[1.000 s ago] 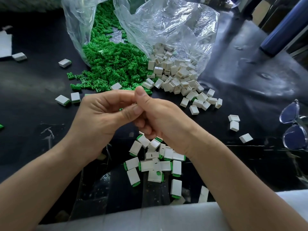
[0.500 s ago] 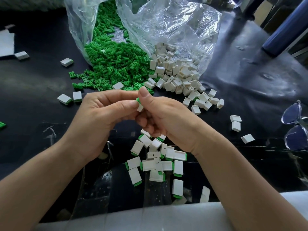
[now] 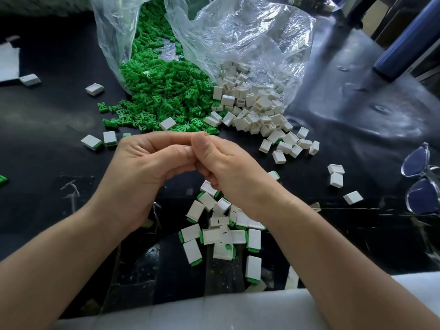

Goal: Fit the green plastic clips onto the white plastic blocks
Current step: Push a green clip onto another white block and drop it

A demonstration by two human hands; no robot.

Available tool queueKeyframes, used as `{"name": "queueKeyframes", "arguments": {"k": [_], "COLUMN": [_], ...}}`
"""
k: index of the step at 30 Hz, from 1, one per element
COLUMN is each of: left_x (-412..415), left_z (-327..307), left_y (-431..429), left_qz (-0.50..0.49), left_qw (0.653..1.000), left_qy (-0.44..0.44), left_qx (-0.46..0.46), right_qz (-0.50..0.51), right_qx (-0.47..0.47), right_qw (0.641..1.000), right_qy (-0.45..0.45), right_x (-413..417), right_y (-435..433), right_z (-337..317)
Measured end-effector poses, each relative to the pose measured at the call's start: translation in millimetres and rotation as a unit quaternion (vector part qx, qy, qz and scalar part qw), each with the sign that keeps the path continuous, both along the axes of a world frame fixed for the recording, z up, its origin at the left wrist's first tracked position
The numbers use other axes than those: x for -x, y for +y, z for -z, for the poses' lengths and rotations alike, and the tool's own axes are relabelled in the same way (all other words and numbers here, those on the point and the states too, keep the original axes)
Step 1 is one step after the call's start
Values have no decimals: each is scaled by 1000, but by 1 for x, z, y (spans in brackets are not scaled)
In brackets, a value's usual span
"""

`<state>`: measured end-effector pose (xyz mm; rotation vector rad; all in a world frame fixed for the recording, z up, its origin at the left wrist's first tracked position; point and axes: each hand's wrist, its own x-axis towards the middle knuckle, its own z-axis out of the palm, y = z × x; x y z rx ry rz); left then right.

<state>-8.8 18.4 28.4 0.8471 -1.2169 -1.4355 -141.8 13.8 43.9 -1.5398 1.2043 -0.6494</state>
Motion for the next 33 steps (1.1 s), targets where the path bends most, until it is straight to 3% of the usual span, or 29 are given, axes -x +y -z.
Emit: {"name": "queueKeyframes", "arguments": {"k": [7, 15, 23, 28, 30, 33], "left_x": [1, 1, 0, -3, -4, -1], "left_z": [2, 1, -2, 0, 0, -2], "left_y": [1, 1, 0, -2, -2, 4], "left_qz": [-23, -24, -13, -44, -41, 17], "left_qw": [999, 999, 999, 998, 997, 995], "left_qy": [4, 6, -7, -21, -46, -98], "left_qx": [-32, -48, -50, -49, -40, -15], "right_qz": [21, 30, 30, 61, 102, 163], "right_qx": [23, 38, 26, 34, 71, 152], "right_qw": [999, 997, 999, 997, 990, 952], "right_qy": [45, 54, 9, 38, 71, 209], "right_x": [-3, -5, -3, 10, 19, 36], "right_y": [0, -1, -2, -9, -14, -24], "right_z": [2, 6, 10, 1, -1, 3]}}
